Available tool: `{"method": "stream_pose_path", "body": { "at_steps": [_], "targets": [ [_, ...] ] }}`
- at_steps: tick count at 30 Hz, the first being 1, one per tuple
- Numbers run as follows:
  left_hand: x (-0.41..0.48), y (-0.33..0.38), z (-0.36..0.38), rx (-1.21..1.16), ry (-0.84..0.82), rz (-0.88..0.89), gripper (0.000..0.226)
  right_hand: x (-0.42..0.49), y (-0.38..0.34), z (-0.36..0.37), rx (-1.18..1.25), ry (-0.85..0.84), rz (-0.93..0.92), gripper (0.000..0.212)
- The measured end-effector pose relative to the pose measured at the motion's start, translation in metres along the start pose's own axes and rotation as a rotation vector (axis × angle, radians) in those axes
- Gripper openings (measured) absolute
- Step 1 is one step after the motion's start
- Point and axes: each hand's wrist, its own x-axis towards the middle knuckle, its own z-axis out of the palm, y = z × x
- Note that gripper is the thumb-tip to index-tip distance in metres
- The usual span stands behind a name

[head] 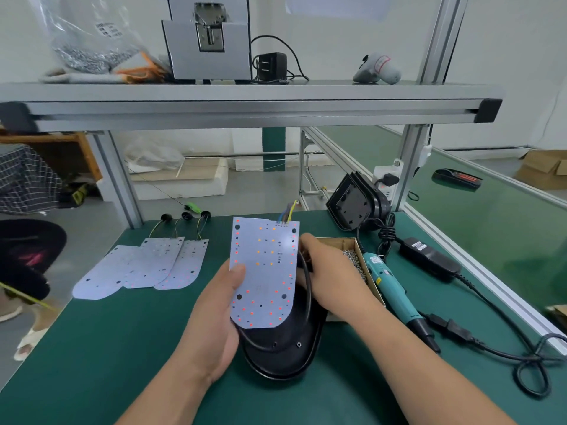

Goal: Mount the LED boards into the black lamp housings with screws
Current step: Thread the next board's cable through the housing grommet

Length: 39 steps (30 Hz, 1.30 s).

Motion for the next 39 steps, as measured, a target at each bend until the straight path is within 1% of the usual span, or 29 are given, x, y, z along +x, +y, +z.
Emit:
{"method": "stream_pose_path", "body": {
  "at_steps": [3, 6, 8, 9, 10, 12, 14, 15, 16, 17, 19, 21, 23, 24, 28, 30, 32, 34, 36, 37, 38, 39],
  "targets": [
    [0.001, -0.004, 0.004, 0.097, 0.010, 0.013, 0.043, 0.001, 0.003, 0.005, 0.003, 0.071, 0.025, 0.021],
    [0.002, -0.010, 0.005, 0.188, 0.032, 0.041, 0.039, 0.003, 0.004, 0.009, 0.024, 0.112, 0.042, 0.025],
    [0.003, -0.013, 0.003, 0.229, 0.050, 0.051, 0.037, 0.006, 0.004, 0.011, 0.071, 0.074, 0.062, 0.025],
    [0.003, -0.013, 0.002, 0.226, 0.060, 0.043, 0.038, 0.008, 0.005, 0.010, 0.132, 0.037, 0.092, 0.022],
    [0.004, -0.012, 0.001, 0.215, 0.067, 0.033, 0.038, 0.010, 0.007, 0.007, 0.246, -0.006, 0.131, 0.019],
    [0.004, -0.011, -0.001, 0.166, 0.094, 0.018, 0.037, 0.012, 0.011, -0.001, 0.602, -0.075, 0.196, 0.010],
    [0.004, -0.006, -0.002, 0.064, 0.141, -0.017, 0.035, 0.013, 0.017, -0.010, 0.967, -0.069, 0.309, 0.021],
    [0.004, -0.004, -0.003, 0.003, 0.169, -0.047, 0.036, 0.013, 0.020, -0.013, 1.066, -0.060, 0.357, 0.028],
    [0.003, -0.003, -0.004, -0.046, 0.196, -0.069, 0.038, 0.012, 0.023, -0.014, 1.076, -0.065, 0.362, 0.031],
    [0.003, -0.002, -0.004, -0.082, 0.219, -0.082, 0.041, 0.011, 0.025, -0.013, 1.035, -0.094, 0.327, 0.031],
    [0.003, -0.001, -0.004, -0.144, 0.253, -0.111, 0.046, 0.006, 0.024, -0.005, 0.958, -0.216, 0.236, 0.027],
    [0.003, -0.001, -0.004, -0.186, 0.259, -0.132, 0.050, 0.001, 0.021, 0.002, 0.944, -0.318, 0.175, 0.023],
    [0.003, -0.001, -0.004, -0.211, 0.249, -0.154, 0.051, -0.001, 0.020, 0.004, 0.876, -0.331, 0.098, 0.020],
    [0.003, -0.001, -0.003, -0.224, 0.246, -0.166, 0.051, -0.001, 0.019, 0.002, 0.791, -0.318, 0.070, 0.018],
    [0.003, 0.002, -0.003, -0.282, 0.272, -0.170, 0.052, 0.000, 0.023, -0.010, 0.252, -0.179, -0.016, 0.008],
    [0.005, 0.006, -0.008, -0.321, 0.323, -0.133, 0.047, 0.000, 0.027, -0.016, -0.028, -0.135, -0.042, 0.021],
    [0.006, 0.011, -0.012, -0.358, 0.344, -0.102, 0.041, 0.000, 0.030, -0.024, -0.247, -0.092, 0.012, 0.027],
    [0.006, 0.014, -0.013, -0.362, 0.335, -0.114, 0.038, 0.003, 0.035, -0.029, -0.368, 0.019, 0.111, 0.026],
    [0.004, 0.010, -0.009, -0.346, 0.296, -0.154, 0.038, 0.003, 0.036, -0.028, -0.456, 0.087, 0.196, 0.023],
    [0.003, 0.007, -0.007, -0.336, 0.277, -0.179, 0.039, 0.004, 0.036, -0.026, -0.537, 0.084, 0.170, 0.023],
    [0.003, 0.003, -0.004, -0.329, 0.257, -0.206, 0.040, 0.004, 0.035, -0.023, -0.610, 0.063, 0.096, 0.024],
    [0.002, 0.000, -0.002, -0.324, 0.237, -0.228, 0.041, 0.004, 0.034, -0.018, -0.624, 0.033, 0.002, 0.024]
  ]
}}
